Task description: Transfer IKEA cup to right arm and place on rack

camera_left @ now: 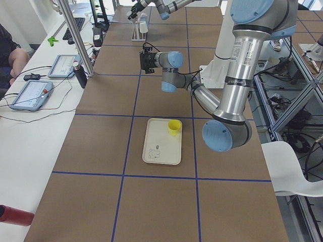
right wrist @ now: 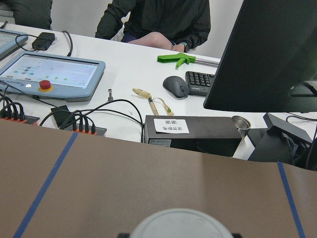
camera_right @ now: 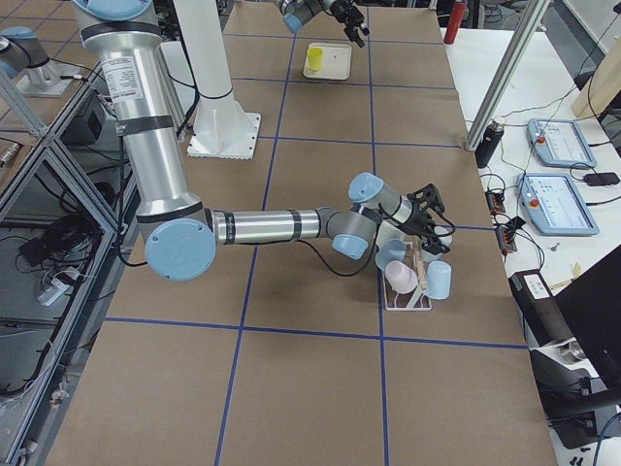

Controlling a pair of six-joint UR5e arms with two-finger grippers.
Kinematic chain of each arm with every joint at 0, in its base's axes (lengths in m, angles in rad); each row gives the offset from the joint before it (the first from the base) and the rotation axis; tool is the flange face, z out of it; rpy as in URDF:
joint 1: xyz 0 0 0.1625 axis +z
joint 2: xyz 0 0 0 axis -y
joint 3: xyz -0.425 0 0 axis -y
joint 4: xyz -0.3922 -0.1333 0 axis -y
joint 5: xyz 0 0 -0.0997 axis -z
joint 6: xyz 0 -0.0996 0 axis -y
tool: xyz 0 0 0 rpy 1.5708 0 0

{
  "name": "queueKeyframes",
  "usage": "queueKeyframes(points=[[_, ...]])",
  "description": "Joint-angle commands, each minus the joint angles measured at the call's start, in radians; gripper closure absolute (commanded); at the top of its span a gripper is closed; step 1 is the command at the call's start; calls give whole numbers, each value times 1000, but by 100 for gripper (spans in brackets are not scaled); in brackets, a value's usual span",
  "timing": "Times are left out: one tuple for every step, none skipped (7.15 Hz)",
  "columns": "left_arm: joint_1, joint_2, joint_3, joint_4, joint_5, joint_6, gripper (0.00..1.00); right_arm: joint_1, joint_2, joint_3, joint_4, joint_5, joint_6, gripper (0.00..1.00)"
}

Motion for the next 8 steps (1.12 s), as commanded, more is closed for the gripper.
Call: queueKeyframes(points=[[0,1,-1,0,0,-2,0,-7,2,0,0,1,1,100],[0,-1,-1,-1,0,-3,0,-7,-1,0,0,1,1,100],[0,-1,-1,0,0,-3,0,-5,-8,3,0,1,-1,100],[0,-1,-2,0,0,-3,0,-2,-12,6,0,1,-1,100],[0,-1,-2,0,0,-3,0,4,-20,6,0,2,-4,100],[0,-1,-2,0,0,-5,0,18,-21,6,0,2,-4,100],[0,-1,1,0,0,-5,0,28,-24,6,0,1,-4,100],[0,-1,1,0,0,-3,0,33,-24,6,0,-1,-4,70]])
